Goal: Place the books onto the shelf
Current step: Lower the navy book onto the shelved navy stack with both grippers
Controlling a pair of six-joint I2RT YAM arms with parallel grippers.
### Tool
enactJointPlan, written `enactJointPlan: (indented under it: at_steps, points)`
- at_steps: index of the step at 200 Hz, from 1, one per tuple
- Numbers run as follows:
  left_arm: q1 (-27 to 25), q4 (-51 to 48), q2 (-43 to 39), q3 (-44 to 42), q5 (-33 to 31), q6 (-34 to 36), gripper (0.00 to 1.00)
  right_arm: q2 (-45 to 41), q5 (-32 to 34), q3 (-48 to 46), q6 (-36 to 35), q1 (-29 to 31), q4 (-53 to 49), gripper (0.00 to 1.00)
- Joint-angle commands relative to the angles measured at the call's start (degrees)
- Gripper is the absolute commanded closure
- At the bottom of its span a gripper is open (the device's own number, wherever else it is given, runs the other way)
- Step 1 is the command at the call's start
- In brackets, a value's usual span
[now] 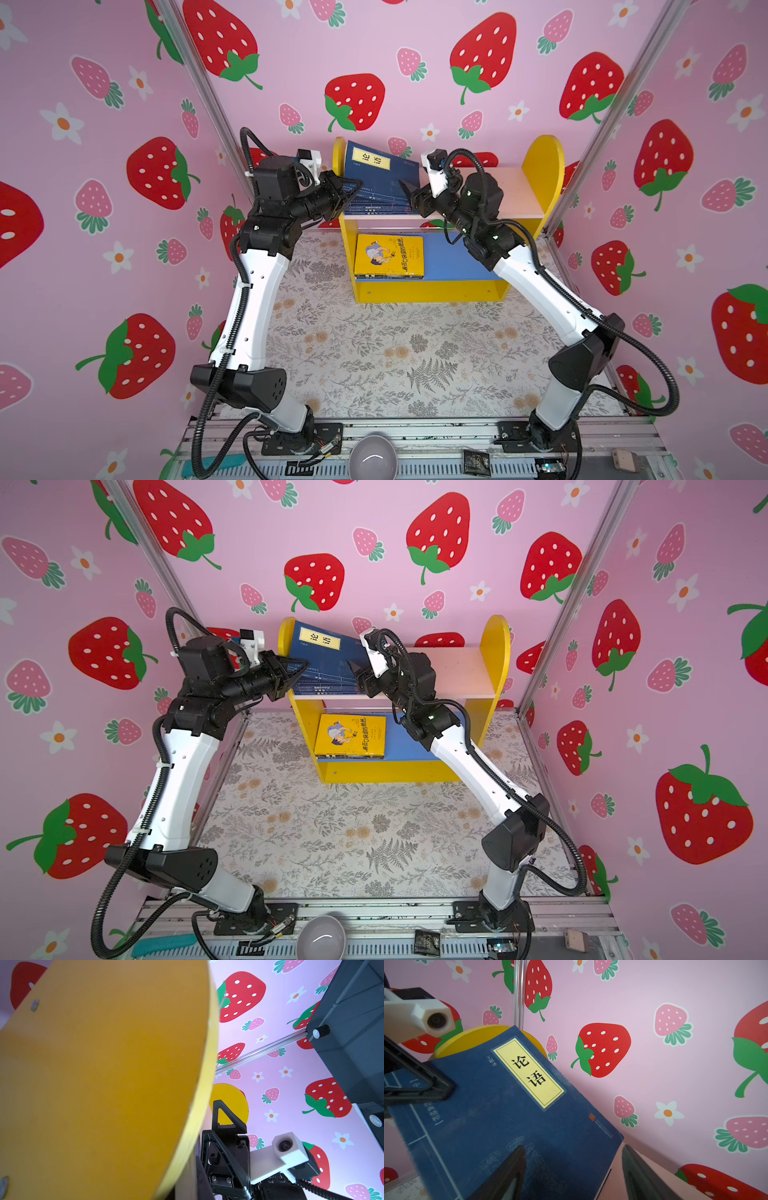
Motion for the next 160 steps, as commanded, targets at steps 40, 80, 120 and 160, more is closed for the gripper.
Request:
enactJointPlan:
  at_steps: [40, 80, 120, 160]
  points:
    - [0.4, 0.3, -2.4, -1.0, 0.2, 2.0, 0.60, 0.3, 2.2, -2.4, -1.8, 0.3, -3.6, 0.26]
    - [5.2, -5.6, -0.7, 5.0, -2.1, 6.0, 0.43, 0.3, 2.2, -2.6, -1.3, 0.3, -3.7, 0.26]
    - [12.4, -12.2, 5.1, 15.9, 0.6, 8.7, 0.40, 0.4, 1.9, -2.8, -0.5, 0.3, -3.5, 0.26]
    - [12.8, -19.6, 8.2, 21.0, 0.5, 17.5, 0.40, 0.2, 1.6, -2.6, 0.2, 0.3, -3.4, 0.26]
